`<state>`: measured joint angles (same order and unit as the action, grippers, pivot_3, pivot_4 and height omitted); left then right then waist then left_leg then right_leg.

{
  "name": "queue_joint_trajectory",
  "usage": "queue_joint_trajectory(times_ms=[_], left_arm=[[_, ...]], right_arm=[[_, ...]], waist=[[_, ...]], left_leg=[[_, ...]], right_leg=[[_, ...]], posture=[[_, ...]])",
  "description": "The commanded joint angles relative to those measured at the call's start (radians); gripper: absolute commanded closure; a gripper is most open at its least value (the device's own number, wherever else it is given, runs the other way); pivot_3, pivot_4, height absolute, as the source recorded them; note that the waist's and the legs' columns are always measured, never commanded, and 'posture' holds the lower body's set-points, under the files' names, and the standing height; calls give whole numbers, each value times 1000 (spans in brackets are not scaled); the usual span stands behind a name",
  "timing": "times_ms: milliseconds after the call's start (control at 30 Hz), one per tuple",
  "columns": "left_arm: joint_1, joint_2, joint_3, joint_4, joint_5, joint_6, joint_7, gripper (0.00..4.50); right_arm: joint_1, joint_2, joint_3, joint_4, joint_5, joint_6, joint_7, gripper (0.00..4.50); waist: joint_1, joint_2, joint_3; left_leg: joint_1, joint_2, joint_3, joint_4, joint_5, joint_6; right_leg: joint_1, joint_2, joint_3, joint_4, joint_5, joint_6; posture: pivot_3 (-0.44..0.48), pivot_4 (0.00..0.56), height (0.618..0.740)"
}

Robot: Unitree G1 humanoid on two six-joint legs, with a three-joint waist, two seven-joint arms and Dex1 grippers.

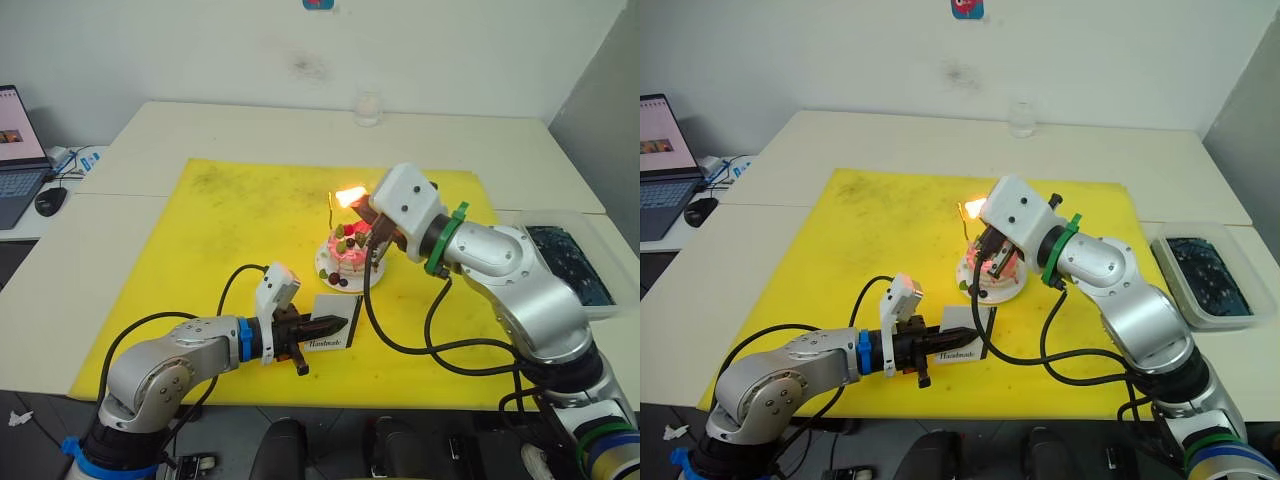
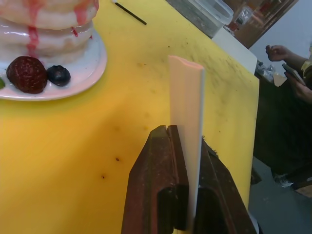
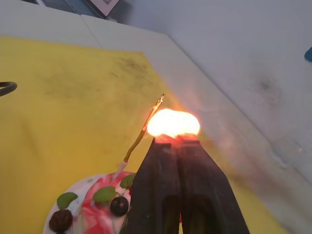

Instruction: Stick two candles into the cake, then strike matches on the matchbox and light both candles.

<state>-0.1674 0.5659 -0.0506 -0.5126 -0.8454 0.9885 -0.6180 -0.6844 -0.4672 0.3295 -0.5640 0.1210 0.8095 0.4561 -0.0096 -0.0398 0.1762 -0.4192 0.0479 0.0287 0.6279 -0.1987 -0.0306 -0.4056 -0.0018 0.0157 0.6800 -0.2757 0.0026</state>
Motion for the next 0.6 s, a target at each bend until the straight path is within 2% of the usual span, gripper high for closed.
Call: queue_joint_trajectory(times_ms=[33, 600], left_arm=[[-12, -5, 2, -34, 2, -20, 3, 4500], [-14, -15, -8, -34, 11, -22, 1, 4500]], right_arm=[[-24, 19, 4, 5, -33, -57, -4, 4492], [-8, 59, 0, 33, -71, -98, 23, 4492]], waist=[[0, 0, 0], [0, 0, 0]], left_leg=[[0, 0, 0, 0, 0, 0], [0, 0, 0, 0, 0, 0]], right_leg=[[0, 0, 0, 0, 0, 0], [0, 0, 0, 0, 0, 0]], posture=[[0, 150, 740], [0, 150, 740]])
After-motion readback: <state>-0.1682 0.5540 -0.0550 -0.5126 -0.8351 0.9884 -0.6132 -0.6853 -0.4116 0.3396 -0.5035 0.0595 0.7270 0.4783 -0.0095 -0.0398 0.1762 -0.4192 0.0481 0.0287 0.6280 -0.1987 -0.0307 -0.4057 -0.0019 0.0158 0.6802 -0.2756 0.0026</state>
